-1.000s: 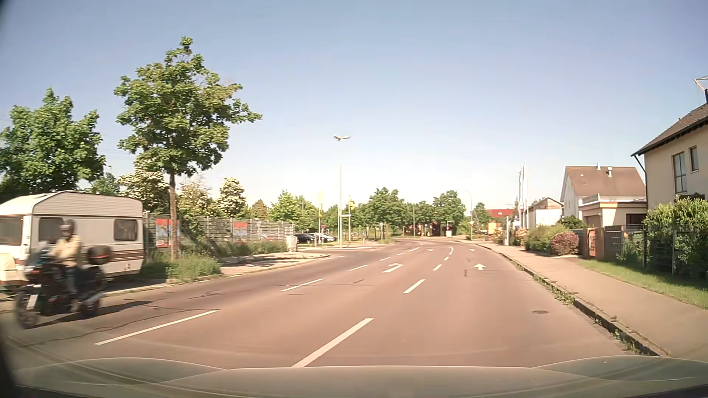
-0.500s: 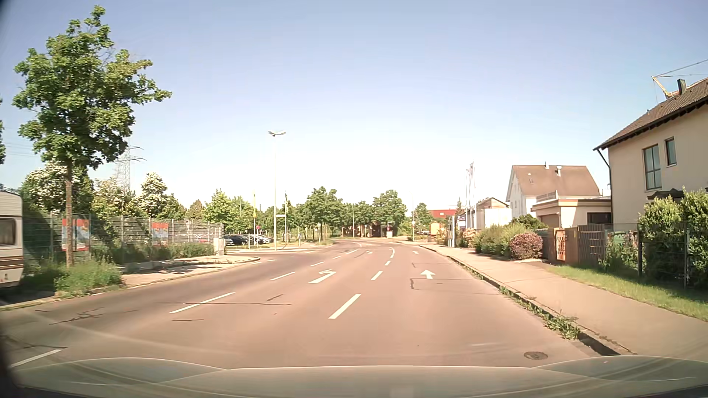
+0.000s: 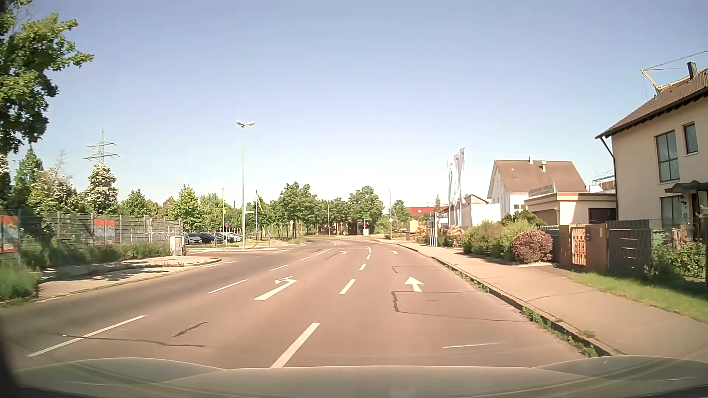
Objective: Follow the waypoints while adhering to traffic rules and regulations
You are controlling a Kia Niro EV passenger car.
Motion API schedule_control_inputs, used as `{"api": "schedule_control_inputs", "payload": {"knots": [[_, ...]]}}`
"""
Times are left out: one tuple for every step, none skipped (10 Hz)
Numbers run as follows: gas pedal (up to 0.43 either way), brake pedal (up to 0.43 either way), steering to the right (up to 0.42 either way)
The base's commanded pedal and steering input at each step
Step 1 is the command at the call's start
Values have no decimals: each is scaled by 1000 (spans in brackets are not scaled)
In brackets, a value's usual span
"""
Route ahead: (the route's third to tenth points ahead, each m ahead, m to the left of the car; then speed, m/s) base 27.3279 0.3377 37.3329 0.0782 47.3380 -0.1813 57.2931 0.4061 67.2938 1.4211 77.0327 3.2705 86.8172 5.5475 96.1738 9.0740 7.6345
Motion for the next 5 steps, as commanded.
{"api": "schedule_control_inputs", "payload": {"knots": [[370, 0, 53], [370, 0, 50], [370, 0, 45], [370, 0, 39], [370, 0, 35]]}}
